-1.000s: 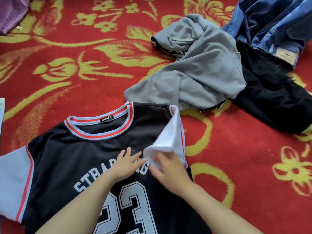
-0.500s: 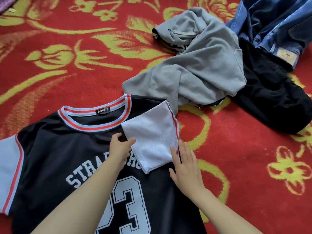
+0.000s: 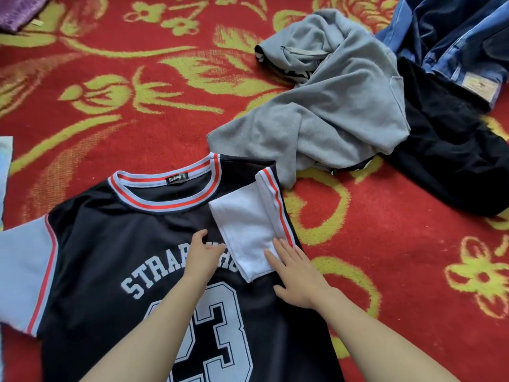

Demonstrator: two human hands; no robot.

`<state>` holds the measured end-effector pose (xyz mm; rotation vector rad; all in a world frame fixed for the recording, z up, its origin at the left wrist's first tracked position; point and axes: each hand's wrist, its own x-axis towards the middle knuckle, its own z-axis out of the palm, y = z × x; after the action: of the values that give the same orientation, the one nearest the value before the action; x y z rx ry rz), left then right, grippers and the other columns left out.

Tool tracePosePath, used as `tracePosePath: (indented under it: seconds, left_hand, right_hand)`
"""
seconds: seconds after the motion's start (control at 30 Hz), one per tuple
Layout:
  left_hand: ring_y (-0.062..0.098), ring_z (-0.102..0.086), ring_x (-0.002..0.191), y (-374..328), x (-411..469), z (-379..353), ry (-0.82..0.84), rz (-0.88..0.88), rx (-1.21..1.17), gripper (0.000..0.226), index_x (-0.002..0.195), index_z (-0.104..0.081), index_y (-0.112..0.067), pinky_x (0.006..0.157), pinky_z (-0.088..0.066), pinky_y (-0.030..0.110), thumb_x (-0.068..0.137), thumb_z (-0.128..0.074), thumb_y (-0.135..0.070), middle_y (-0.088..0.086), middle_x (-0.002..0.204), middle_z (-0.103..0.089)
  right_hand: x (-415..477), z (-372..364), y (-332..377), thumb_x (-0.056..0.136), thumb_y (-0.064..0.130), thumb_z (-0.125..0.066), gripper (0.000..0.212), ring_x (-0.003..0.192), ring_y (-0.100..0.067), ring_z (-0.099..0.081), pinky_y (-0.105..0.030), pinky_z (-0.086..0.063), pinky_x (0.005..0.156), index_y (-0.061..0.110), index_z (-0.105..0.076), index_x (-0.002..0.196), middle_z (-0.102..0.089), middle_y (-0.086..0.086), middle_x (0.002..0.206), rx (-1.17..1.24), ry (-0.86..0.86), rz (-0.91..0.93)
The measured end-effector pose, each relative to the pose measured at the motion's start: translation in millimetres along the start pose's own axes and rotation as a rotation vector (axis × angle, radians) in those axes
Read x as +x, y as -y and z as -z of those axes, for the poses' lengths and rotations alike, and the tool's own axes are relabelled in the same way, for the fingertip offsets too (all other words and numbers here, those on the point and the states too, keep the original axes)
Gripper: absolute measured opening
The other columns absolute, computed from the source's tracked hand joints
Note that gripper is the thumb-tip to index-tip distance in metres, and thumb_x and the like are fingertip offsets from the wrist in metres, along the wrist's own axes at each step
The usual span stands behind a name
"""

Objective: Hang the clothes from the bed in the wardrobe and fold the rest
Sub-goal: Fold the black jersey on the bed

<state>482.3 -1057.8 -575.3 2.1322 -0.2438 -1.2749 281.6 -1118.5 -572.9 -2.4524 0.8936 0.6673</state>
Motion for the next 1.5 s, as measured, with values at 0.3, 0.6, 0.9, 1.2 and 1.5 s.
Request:
tracePosePath:
  seconds: [0.3, 0.6, 0.9, 1.2, 1.5]
  left_hand:
    - [0.024, -0.058, 0.084, 70, -30, 94, -0.212, 0.06, -0.044, 0.038, 0.128, -0.048, -0.014, 0.075, -0.042, 0.033, 0.09, -0.053, -0.012, -0.001, 0.086, -0.057]
    - [0.015, -0.059, 0.079, 117, -43, 136, -0.244, 0.037, -0.071, 0.032, 0.126, -0.05, -0.013, 0.081, -0.045, 0.036, 0.094, -0.051, -0.013, -0.001, 0.091, -0.058]
    - [0.033, -0.053, 0.101, 123, -28, 208, -0.517, 0.097, -0.053, 0.033, 0.123, -0.055, -0.005, 0.09, -0.043, 0.04, 0.09, -0.054, -0.01, 0.019, 0.119, -0.055]
    - [0.023, -0.048, 0.124, 123, 7, 293, -0.399, 0.248, -0.864, 0.043, 0.138, -0.041, -0.012, 0.103, -0.038, 0.033, 0.097, -0.047, -0.021, 0.008, 0.137, -0.049]
    - [0.023, -0.059, 0.103, 89, -6, 300, -0.284, 0.372, -1.289, 0.03, 0.11, -0.064, -0.026, 0.095, -0.044, 0.035, 0.089, -0.048, -0.04, -0.001, 0.104, -0.067]
  right_hand:
    - [15, 10, 66, 0.028, 0.036, -0.09, 0.081, 0.103, -0.029, -0.066, -0.037, -0.057, 0.076, 0.013, -0.073, 0.104, -0.067, -0.013, 0.114, -0.211, -0.272, 0.092]
    - [24, -5, 85, 0.079, -0.009, -0.051, 0.025, 0.108, -0.025, -0.056, -0.032, -0.045, 0.065, 0.001, -0.062, 0.1, -0.06, -0.013, 0.107, 0.113, -0.338, -0.128]
    - [22, -10, 129, 0.099, 0.045, -0.035, 0.053, 0.145, -0.024, -0.006, -0.037, -0.019, 0.112, 0.02, -0.032, 0.145, -0.012, -0.01, 0.157, 0.163, -0.329, -0.33]
    - [39, -17, 122, 0.094, 0.059, -0.029, 0.074, 0.145, -0.027, 0.012, -0.039, -0.007, 0.116, 0.02, -0.002, 0.151, 0.012, -0.009, 0.157, 0.179, 0.036, -0.348]
    - [42, -12, 119, 0.092, 0.062, -0.031, 0.079, 0.143, -0.023, 0.02, -0.04, -0.003, 0.116, 0.021, 0.003, 0.151, 0.02, -0.005, 0.156, 0.262, 0.116, -0.365]
